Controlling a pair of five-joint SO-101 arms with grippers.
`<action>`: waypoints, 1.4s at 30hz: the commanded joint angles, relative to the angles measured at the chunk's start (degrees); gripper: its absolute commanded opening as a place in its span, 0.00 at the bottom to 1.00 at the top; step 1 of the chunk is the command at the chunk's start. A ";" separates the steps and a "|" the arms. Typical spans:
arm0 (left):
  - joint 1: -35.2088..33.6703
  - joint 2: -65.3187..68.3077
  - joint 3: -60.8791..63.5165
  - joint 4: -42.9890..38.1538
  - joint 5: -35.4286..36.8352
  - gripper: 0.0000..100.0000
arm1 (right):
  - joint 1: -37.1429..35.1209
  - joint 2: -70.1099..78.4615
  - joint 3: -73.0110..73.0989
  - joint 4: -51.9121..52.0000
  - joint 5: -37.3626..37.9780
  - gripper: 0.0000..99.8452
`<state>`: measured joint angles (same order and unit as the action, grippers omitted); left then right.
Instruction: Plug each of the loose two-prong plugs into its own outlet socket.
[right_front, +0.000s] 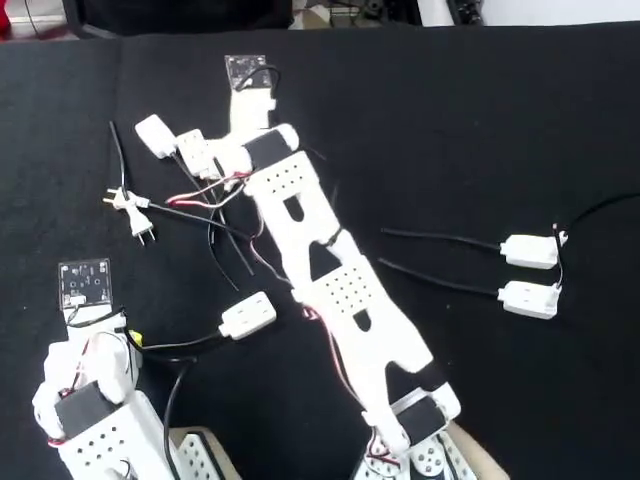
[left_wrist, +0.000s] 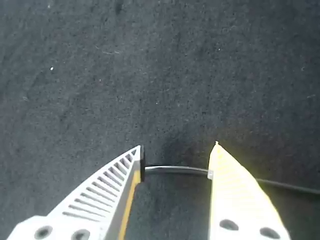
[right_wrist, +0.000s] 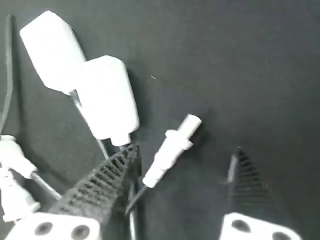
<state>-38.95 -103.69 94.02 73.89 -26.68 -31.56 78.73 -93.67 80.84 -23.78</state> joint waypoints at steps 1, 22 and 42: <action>-0.04 -0.53 -0.40 0.09 -0.44 0.22 | -0.97 -0.22 0.22 -3.34 -2.37 0.30; -0.22 -0.53 -0.40 0.09 -0.44 0.22 | 0.79 -2.15 8.75 -3.69 -2.11 0.01; 0.04 -0.53 -0.40 -0.09 -0.44 0.22 | 4.48 -19.38 -2.24 -2.90 -2.20 0.01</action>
<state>-38.95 -103.69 94.02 73.89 -26.68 -27.87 67.56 -92.79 78.37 -26.51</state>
